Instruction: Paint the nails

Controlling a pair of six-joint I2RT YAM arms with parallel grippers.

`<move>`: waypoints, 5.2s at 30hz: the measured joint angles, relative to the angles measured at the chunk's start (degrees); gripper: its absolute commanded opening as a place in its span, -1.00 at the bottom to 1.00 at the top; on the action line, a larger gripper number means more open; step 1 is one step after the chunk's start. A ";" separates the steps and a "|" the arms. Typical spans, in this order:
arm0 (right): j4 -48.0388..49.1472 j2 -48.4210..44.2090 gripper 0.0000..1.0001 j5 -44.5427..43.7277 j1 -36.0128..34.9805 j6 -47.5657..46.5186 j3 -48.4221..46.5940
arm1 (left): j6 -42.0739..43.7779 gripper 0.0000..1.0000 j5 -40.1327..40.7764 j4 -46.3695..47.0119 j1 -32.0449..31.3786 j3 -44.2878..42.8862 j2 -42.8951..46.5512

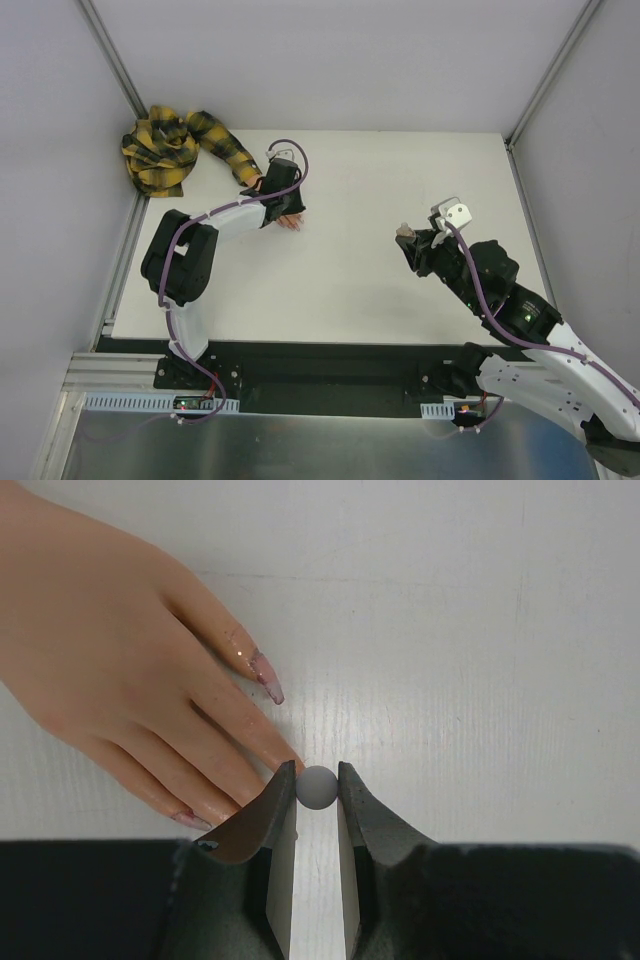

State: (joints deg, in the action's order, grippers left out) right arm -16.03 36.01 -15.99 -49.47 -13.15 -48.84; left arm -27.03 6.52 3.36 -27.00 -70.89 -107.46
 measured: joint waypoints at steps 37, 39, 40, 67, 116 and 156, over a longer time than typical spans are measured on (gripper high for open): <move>0.00 0.00 -1.00 0.44 0.26 0.26 0.00 | 0.09 -1.00 1.20 -1.18 0.48 -0.59 0.00; 0.00 0.00 -1.00 0.44 0.26 0.26 0.00 | 0.09 -1.00 1.20 -1.18 0.50 -0.59 0.00; 0.00 0.00 -1.00 0.42 0.26 0.28 0.00 | 0.09 -1.00 1.20 -1.18 0.61 -0.59 0.00; 0.00 0.00 -1.00 0.46 0.55 0.33 0.00 | -0.04 -1.00 -1.14 -1.20 0.81 -0.55 -1.05; -10.27 2.01 -1.00 36.65 0.74 3.80 -5.62 | -4.28 -1.00 -40.59 -12.39 -17.42 2.43 48.65; -7.23 5.51 -1.00 42.47 -2.58 1.55 -8.70 | -6.08 -1.00 -42.01 -13.40 -23.98 -1.79 44.68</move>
State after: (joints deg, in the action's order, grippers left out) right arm -23.27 41.52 26.48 -52.05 -11.60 -57.54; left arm -33.10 -35.48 -10.04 -50.98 -72.69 -62.78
